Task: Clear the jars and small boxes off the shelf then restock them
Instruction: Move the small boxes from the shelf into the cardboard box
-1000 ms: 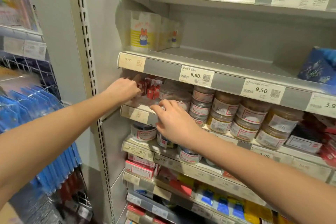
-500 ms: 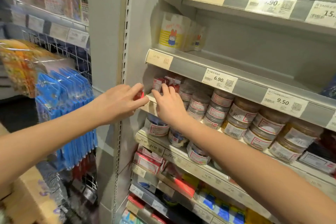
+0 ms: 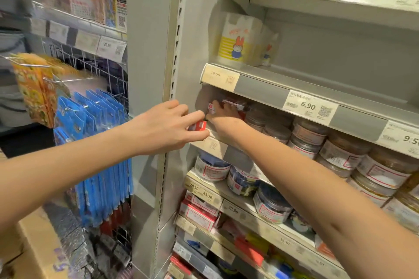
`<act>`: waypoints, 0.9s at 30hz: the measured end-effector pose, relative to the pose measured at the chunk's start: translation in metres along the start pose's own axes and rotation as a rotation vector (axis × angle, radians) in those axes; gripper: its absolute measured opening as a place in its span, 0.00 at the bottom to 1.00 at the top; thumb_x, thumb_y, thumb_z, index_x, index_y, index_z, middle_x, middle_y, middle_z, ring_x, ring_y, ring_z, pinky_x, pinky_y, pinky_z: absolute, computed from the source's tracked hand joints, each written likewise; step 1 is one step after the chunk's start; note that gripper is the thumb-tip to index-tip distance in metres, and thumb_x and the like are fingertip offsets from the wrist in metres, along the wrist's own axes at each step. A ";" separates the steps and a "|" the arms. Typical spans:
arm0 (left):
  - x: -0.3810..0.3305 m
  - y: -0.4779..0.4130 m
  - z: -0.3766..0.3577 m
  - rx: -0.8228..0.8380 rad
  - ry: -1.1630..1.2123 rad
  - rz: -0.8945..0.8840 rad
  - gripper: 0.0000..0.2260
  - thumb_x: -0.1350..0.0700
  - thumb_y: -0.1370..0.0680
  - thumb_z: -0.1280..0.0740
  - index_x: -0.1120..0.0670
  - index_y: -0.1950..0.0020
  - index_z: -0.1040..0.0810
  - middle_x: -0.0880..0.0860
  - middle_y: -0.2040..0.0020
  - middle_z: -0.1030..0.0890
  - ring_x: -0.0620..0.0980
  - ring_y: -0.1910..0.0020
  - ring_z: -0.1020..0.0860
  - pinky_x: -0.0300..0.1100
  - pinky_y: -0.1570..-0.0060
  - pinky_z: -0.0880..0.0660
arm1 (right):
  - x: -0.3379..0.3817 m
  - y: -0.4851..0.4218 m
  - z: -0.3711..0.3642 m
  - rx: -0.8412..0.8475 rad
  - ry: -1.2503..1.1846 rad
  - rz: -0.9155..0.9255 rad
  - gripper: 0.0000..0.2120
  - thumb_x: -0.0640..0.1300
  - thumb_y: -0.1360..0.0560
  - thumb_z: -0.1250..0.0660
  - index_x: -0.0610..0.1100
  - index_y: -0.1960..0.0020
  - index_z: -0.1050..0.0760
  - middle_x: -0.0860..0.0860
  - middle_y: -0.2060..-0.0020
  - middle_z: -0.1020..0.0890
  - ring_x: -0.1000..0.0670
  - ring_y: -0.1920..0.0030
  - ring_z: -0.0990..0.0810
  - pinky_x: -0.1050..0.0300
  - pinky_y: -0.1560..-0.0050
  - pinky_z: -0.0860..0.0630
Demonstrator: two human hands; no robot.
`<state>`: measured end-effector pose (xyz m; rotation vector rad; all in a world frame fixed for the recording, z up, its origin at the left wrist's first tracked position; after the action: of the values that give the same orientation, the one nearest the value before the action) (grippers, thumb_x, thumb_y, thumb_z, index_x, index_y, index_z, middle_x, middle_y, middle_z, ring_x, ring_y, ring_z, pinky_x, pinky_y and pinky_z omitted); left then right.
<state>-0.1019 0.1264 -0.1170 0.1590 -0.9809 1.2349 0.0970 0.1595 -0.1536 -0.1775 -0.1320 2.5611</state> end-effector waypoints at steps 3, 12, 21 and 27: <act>-0.003 -0.001 -0.006 0.010 -0.006 -0.007 0.18 0.57 0.29 0.33 0.52 0.40 0.27 0.59 0.46 0.24 0.56 0.63 0.26 0.48 0.63 0.30 | -0.002 -0.008 0.000 -0.019 -0.026 -0.013 0.26 0.54 0.20 0.45 0.46 0.26 0.45 0.40 0.28 0.40 0.38 0.29 0.41 0.47 0.33 0.41; -0.006 -0.010 -0.017 0.000 0.002 -0.006 0.18 0.59 0.28 0.32 0.52 0.38 0.29 0.59 0.46 0.25 0.55 0.62 0.26 0.47 0.62 0.31 | 0.018 -0.006 0.015 -0.094 0.112 0.126 0.19 0.46 0.19 0.46 0.38 0.31 0.39 0.40 0.35 0.34 0.41 0.36 0.34 0.52 0.40 0.38; -0.013 -0.008 -0.012 0.017 0.044 -0.014 0.21 0.57 0.32 0.28 0.52 0.40 0.27 0.59 0.47 0.24 0.55 0.64 0.26 0.47 0.64 0.30 | 0.023 0.028 0.025 -0.180 0.455 0.276 0.16 0.44 0.20 0.43 0.44 0.34 0.29 0.42 0.32 0.37 0.37 0.37 0.34 0.46 0.39 0.35; -0.021 0.005 0.009 0.074 0.071 0.068 0.25 0.58 0.34 0.27 0.52 0.39 0.31 0.59 0.52 0.23 0.54 0.67 0.26 0.46 0.68 0.29 | 0.028 0.083 0.051 -0.212 0.373 0.321 0.17 0.37 0.22 0.42 0.41 0.33 0.33 0.43 0.30 0.37 0.40 0.37 0.29 0.49 0.48 0.31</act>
<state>-0.1111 0.1080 -0.1280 0.1394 -0.8863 1.3313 0.0220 0.1025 -0.1173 -0.8098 -0.2480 2.7703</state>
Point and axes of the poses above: each hand's wrist, its own y-axis away from the middle knuckle, its own z-axis out of the back of the hand, x = y × z, the point moved 6 cm from there along -y, towards the middle knuckle
